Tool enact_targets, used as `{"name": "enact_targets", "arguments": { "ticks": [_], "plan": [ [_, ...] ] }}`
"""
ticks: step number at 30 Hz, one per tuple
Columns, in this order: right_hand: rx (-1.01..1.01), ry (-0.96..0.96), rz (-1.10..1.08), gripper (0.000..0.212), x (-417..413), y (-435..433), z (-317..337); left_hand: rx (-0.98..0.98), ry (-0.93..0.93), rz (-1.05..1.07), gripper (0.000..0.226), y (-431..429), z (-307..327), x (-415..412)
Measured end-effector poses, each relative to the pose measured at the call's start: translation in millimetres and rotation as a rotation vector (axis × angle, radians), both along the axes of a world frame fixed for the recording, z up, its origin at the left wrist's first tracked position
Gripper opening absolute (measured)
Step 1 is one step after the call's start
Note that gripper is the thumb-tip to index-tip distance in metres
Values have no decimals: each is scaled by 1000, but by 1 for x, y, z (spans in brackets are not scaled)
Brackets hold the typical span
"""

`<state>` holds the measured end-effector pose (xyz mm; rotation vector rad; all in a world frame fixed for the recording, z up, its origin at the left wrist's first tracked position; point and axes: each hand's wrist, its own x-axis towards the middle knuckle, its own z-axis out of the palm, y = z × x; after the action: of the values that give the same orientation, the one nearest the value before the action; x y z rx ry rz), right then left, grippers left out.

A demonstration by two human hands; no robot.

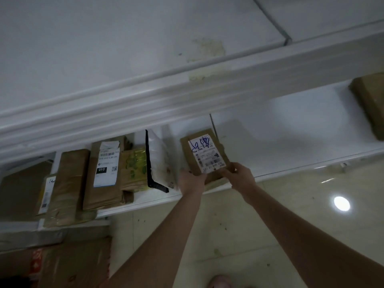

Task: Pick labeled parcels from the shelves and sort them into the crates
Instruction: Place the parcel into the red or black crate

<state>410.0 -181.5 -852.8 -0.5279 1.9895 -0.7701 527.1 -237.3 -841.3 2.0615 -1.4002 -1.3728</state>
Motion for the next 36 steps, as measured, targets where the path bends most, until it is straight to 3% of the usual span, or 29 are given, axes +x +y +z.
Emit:
{"name": "enact_targets", "arguments": {
  "ticks": [2, 4, 12, 21, 28, 32, 36],
  "plan": [
    [-39, 23, -87, 36, -9, 18, 2, 56, 102, -12, 37, 12, 3, -9],
    [-90, 70, -155, 28, -20, 35, 9, 39, 129, -76, 39, 25, 10, -23],
    [-79, 185, -254, 24, -65, 75, 31, -16, 217, -224, 42, 57, 35, -81],
    [-56, 310, -232, 55, -142, 84, 20, 69, 327, -332, 49, 67, 18, -167],
    [25, 444, 1, 69, -174, 82, 5, 106, 407, -542, 53, 68, 14, -209],
    [165, 651, 44, 75, -168, 87, 8, 83, 297, -560, 57, 70, 19, -192],
    [105, 701, 140, 75, -126, 73, 22, -105, 82, -555, 51, 65, 23, -145]
  ]
}}
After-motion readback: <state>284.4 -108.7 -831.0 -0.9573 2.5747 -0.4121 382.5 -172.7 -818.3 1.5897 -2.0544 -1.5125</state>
